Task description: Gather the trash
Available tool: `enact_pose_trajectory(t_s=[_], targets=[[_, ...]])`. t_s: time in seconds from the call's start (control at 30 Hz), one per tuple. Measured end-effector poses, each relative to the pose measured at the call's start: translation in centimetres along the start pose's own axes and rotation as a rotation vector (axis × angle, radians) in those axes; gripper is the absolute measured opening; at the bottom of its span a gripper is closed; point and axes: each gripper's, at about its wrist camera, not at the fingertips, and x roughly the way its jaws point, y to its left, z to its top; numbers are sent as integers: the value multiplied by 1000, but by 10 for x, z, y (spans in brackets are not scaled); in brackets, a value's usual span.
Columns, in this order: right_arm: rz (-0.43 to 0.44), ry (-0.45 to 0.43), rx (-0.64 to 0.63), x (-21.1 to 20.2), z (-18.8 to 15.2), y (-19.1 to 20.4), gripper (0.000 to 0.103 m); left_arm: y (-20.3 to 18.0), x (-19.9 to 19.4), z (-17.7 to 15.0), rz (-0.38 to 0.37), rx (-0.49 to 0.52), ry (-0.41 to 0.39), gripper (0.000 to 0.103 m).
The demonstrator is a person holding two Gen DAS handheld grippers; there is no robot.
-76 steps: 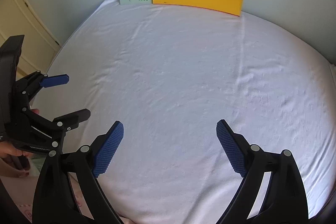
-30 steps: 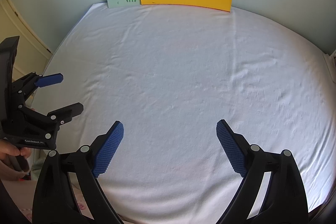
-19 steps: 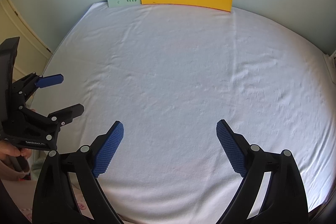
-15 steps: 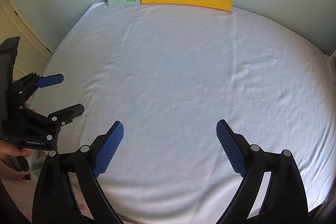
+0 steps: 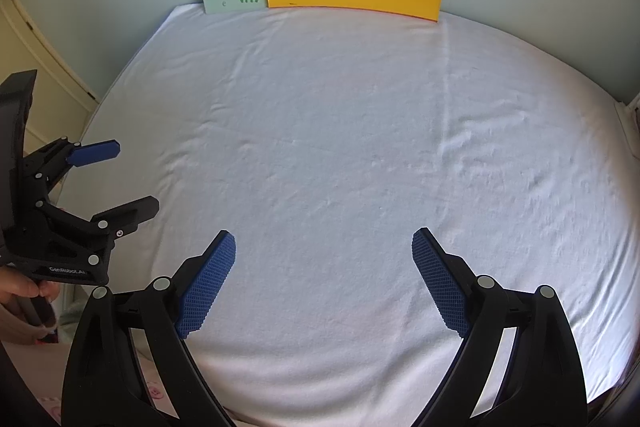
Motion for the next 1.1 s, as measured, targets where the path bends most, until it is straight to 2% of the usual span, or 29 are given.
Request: enact_pose_trajectory(t_s=[0.33,0.43,0.63,1.1], targets=[[-2,1,4,0,-1,-1,89,-2,0,-2,-18,7,-2,96],[-4,2,5,0,-1,-1,89,-3,2,-1,-10,5,-4,96],[-5,3,12,0,-1,-3,89,-3,2,-1,52,10,-12,96],[-6,7,11,0,-3,-3,89,-3,5,-2,41,15,-8,96]])
